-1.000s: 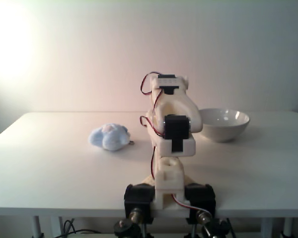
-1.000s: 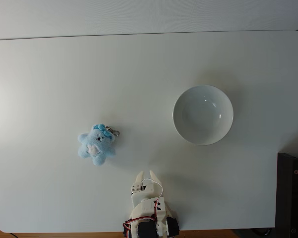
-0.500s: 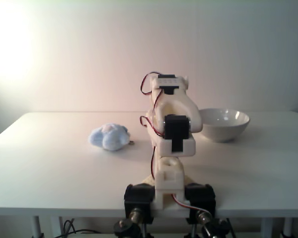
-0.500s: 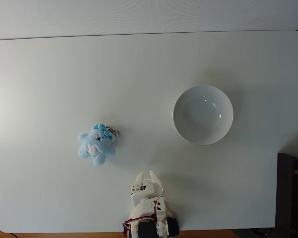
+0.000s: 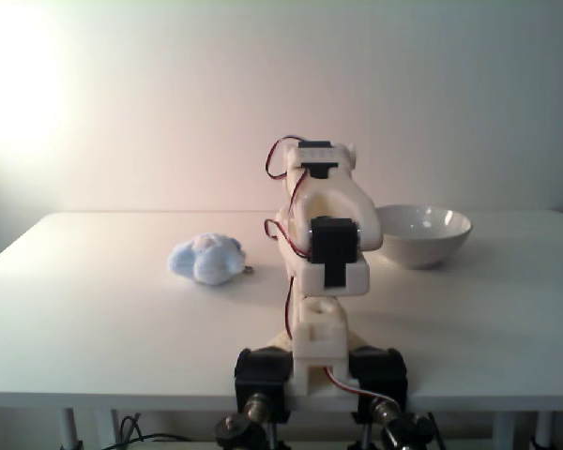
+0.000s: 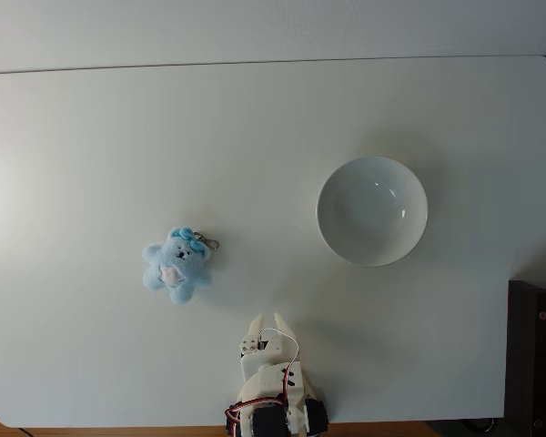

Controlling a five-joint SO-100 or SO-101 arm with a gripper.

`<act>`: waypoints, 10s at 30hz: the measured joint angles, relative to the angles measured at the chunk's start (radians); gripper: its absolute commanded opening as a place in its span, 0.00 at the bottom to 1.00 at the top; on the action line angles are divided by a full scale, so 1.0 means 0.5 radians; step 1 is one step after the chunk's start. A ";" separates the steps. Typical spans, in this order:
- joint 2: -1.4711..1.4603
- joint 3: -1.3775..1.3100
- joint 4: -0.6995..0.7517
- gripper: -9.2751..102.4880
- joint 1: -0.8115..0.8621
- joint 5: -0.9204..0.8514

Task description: Grasp a skyblue doll and put it into the bowl.

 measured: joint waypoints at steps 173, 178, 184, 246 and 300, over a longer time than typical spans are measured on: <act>-3.534 -2.209 -0.905 0.79 -0.782 -0.328; -3.568 -2.215 -0.905 0.60 -0.785 -0.353; -3.568 -2.215 -0.917 0.41 -0.788 -0.365; -2.059 -2.175 -0.917 0.08 0.356 -0.337; -3.007 -2.172 -1.856 0.71 1.200 -0.334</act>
